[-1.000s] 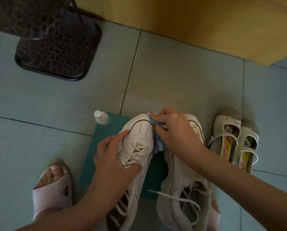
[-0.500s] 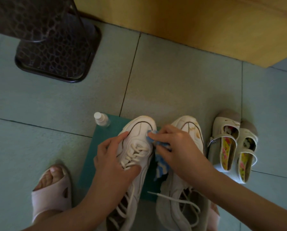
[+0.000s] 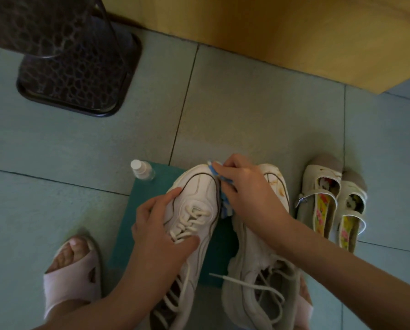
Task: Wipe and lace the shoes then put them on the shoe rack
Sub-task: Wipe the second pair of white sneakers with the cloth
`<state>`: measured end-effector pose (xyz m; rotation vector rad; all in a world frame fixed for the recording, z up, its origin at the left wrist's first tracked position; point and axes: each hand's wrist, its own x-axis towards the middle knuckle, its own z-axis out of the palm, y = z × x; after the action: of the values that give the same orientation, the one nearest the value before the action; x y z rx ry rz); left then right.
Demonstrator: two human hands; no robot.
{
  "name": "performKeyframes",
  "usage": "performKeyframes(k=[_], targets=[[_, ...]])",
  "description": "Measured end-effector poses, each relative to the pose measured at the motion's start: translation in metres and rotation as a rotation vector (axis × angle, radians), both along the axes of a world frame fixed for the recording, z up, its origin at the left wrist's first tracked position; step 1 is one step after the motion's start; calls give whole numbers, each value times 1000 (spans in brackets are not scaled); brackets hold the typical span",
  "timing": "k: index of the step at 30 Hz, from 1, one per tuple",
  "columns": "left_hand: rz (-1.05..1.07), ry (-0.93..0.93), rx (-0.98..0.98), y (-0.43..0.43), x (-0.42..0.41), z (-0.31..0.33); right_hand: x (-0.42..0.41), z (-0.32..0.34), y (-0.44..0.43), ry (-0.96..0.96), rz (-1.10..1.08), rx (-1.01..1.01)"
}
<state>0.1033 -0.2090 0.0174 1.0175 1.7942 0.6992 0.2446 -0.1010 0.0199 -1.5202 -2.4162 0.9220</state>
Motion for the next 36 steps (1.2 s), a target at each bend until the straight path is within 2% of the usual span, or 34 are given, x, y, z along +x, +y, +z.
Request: performKeyframes(k=[5, 9, 16, 21, 27, 36], targets=[[-3, 4, -9, 1, 1, -1, 0, 6, -5, 58, -42, -111], [9, 22, -4, 0, 1, -3, 5, 16, -16, -17, 42, -75], [4, 22, 13, 2, 0, -1, 17, 22, -22, 41, 59, -161], [-2, 11, 6, 1, 0, -1, 17, 25, 10, 81, -130, -37], [11, -5, -7, 1, 1, 3, -9, 5, 13, 16, 8, -16], [47, -33, 22, 2, 2, 3, -7, 13, -10, -33, -25, -55]])
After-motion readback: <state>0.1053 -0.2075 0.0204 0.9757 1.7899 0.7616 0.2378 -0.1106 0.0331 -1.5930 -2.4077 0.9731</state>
